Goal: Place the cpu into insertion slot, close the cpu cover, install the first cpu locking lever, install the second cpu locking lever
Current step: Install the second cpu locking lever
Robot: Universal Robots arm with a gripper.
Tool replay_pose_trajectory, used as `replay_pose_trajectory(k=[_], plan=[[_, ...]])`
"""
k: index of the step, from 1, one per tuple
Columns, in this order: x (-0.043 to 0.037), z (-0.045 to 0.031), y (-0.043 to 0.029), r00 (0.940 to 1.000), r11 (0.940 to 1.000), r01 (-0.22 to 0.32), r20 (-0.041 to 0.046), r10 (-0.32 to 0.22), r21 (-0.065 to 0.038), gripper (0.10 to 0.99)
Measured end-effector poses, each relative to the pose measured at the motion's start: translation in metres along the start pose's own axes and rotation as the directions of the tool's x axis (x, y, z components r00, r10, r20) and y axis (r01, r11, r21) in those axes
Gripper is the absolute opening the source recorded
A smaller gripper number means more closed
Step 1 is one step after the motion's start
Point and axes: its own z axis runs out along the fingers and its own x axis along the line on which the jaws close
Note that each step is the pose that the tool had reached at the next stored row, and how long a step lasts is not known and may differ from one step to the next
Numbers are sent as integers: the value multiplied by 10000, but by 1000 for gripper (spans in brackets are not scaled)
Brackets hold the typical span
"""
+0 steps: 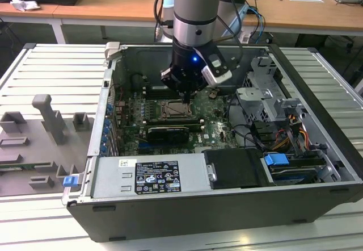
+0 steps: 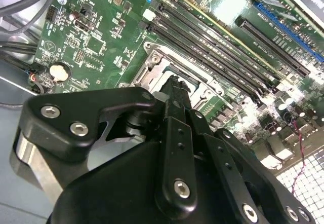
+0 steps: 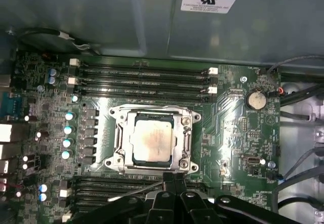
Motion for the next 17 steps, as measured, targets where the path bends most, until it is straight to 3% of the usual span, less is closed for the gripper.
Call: replay_pose_trajectory(k=[5,12,17], plan=[[19,53,-72,9999,9999,149,-10,-149,-10,106],[79,77,-75,9998,9998,181,-16,-182,-29,106],[84,82,-78,9998,9998,172,-102,-172,-73,106]])
